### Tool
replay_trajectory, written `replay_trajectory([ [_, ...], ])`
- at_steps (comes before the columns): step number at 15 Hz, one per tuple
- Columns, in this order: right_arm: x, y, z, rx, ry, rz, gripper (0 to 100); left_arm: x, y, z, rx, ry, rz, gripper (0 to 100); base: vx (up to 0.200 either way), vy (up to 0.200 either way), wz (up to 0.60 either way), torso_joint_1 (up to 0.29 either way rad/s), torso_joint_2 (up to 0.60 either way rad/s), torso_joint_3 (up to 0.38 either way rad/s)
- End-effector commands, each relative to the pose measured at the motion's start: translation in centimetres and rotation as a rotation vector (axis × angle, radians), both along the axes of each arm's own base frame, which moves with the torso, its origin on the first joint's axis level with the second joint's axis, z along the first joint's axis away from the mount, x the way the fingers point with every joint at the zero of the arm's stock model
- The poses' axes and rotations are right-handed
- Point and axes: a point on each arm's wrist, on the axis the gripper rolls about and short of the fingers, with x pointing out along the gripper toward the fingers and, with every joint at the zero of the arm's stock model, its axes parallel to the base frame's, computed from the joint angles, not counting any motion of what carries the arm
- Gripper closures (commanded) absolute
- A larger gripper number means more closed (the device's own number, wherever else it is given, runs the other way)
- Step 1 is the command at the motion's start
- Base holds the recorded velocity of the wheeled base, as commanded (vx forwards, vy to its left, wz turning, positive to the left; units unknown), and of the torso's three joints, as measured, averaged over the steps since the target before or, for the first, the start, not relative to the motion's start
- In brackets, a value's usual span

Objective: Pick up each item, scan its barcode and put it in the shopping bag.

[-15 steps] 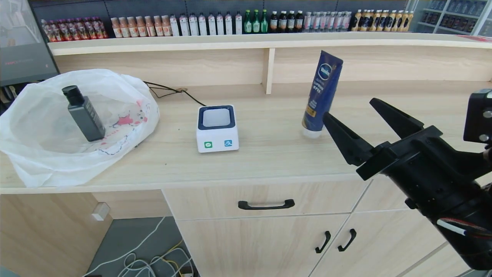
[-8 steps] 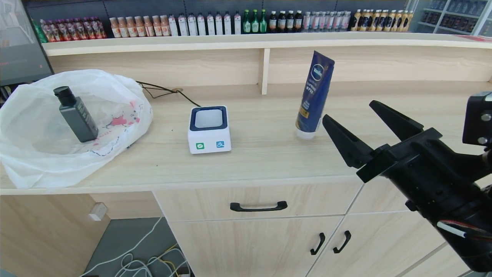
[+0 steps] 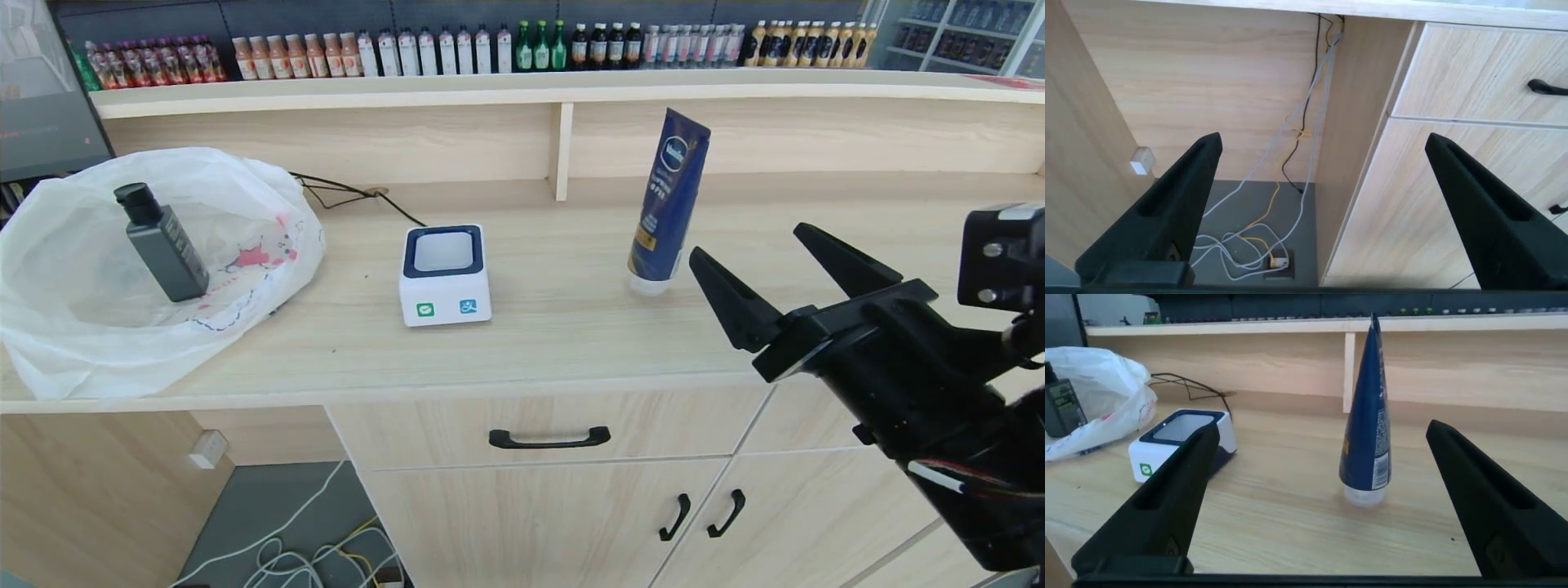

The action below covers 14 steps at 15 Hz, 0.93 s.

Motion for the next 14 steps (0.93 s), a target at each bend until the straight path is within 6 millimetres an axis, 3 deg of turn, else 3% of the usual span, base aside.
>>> replay_trajectory([
  [1, 0.5, 0.4, -0.4, -0.009, 0.015, -0.008, 0, 0.0, 0.0, 0.0, 0.001, 0.0, 0.0, 0, 0.0, 0.0, 0.0, 0.0, 0.0, 0.0],
  [4, 1.1, 0.9, 0.4, -0.06, 0.078, -0.011, 0, 0.0, 0.0, 0.0, -0.001, 0.0, 0.001, 0, 0.0, 0.0, 0.0, 0.0, 0.0, 0.0],
  [9, 3.9, 1.6, 5.1, -0.077, 0.146, -0.047, 0, 0.0, 0.0, 0.0, -0.001, 0.0, 0.0, 0, 0.0, 0.0, 0.0, 0.0, 0.0, 0.0],
  [11, 4.7, 1.7, 6.0, -0.055, 0.2, -0.049, 0, 0.0, 0.0, 0.0, -0.001, 0.0, 0.001, 0, 0.0, 0.0, 0.0, 0.0, 0.0, 0.0],
  [14, 6.2, 1.2, 5.4, -0.057, 0.256, -0.075, 0, 0.0, 0.0, 0.0, -0.001, 0.0, 0.0, 0, 0.0, 0.0, 0.0, 0.0, 0.0, 0.0],
])
